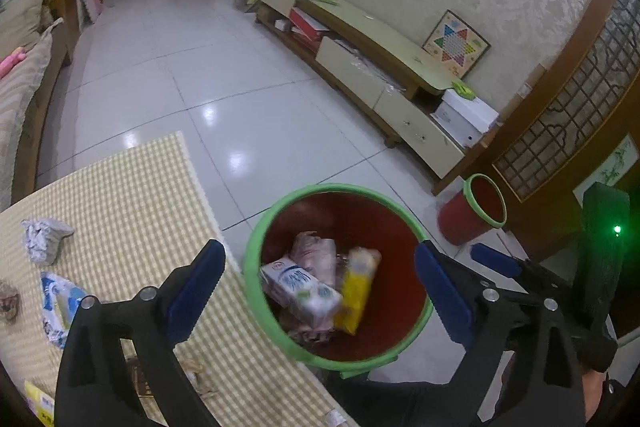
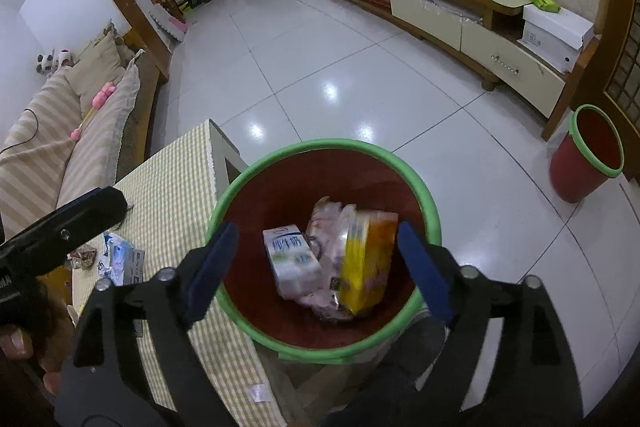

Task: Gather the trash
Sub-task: 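Open both tools over the bin to drop the cartons, then move both open tools back over the table toward the remaining boxes, then grasp the yellow-white snack bag with the left tool while the right tool grasps the blue tissue box, then carry the yellow-white bag and blue tissue box over the bin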

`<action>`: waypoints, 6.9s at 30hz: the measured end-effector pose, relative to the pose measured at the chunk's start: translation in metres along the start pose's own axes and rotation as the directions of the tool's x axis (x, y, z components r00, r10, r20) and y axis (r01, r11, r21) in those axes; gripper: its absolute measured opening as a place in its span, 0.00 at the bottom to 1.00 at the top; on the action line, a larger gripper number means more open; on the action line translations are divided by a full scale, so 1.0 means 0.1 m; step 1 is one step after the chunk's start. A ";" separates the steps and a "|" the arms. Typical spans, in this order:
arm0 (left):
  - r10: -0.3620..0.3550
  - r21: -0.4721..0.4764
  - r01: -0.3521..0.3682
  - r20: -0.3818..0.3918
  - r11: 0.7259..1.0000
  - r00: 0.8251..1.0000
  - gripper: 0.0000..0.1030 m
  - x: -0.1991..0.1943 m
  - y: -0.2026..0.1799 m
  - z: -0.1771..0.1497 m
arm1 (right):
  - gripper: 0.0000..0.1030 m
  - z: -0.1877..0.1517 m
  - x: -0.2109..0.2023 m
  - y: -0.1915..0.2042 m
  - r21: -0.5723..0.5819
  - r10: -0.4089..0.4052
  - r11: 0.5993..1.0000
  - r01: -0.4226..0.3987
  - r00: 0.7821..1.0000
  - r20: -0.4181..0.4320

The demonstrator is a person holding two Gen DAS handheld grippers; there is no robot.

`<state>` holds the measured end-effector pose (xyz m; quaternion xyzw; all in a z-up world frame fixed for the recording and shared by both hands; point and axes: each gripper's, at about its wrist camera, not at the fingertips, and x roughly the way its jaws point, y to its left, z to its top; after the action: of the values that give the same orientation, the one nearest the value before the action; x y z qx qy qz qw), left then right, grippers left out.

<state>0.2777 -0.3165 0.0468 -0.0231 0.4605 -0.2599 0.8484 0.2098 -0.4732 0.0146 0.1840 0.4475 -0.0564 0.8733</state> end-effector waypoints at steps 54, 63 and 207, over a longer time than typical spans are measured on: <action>0.314 -0.420 -0.267 0.044 0.867 0.949 0.92 -2.11 2.40 -1.74 | 0.93 -1.12 -0.18 2.41 -0.353 0.156 0.917 -0.188 0.981 -0.117; 0.270 -0.534 -0.264 -0.068 0.803 0.960 0.92 -1.80 2.66 -2.11 | 0.93 -1.21 -0.03 2.63 -0.394 0.151 0.897 -0.200 0.977 -0.151; 0.083 0.001 -0.083 -0.030 0.997 0.996 0.43 -0.24 -0.03 -0.09 | 0.53 -0.02 -0.02 0.04 0.011 0.042 0.999 -0.042 0.999 -0.020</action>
<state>0.2584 -0.3064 0.0614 -0.0004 0.4738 -0.2248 0.8515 0.2081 -0.4687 0.0156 0.1985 0.4522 -0.0385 0.8687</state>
